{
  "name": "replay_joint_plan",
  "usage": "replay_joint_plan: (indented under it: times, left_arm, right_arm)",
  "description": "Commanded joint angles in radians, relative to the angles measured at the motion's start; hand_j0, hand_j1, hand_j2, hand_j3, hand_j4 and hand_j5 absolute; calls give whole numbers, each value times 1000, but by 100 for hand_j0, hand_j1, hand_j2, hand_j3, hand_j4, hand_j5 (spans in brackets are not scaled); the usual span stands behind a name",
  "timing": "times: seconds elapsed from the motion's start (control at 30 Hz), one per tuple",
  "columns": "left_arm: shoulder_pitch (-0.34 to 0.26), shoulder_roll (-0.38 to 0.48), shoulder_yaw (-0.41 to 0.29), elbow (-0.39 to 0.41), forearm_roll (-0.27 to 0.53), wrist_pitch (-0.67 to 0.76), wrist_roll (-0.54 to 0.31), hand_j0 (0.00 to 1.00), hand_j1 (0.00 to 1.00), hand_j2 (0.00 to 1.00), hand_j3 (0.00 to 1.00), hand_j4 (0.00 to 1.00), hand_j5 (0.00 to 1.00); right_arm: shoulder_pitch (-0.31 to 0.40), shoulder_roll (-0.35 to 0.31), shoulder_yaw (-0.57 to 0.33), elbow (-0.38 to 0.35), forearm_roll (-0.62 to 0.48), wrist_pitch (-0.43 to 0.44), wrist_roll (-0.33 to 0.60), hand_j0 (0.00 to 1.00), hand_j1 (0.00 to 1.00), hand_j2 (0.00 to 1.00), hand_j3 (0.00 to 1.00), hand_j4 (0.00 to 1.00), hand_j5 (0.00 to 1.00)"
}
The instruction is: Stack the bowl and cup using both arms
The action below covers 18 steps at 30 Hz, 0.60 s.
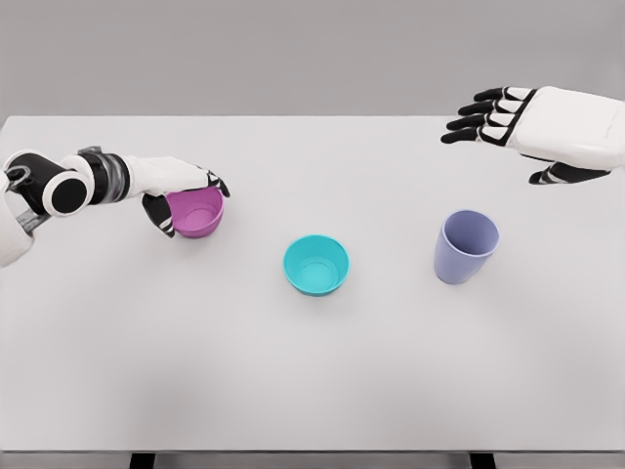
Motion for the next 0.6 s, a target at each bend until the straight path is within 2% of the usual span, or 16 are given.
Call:
replay_joint_plan:
  times: [0.0, 0.57]
  left_arm:
    - [-2, 2, 2, -5, 5, 1, 0, 78, 78, 78, 78, 78, 78]
    - [-11, 36, 12, -75, 26, -5, 0, 69, 69, 69, 69, 69, 69]
  right_arm:
    - [2, 4, 0, 0, -5, 3, -1, 100, 100, 100, 100, 100, 100]
    - [-8, -9, -6, 0, -5, 3, -1, 100, 100, 100, 100, 100, 100]
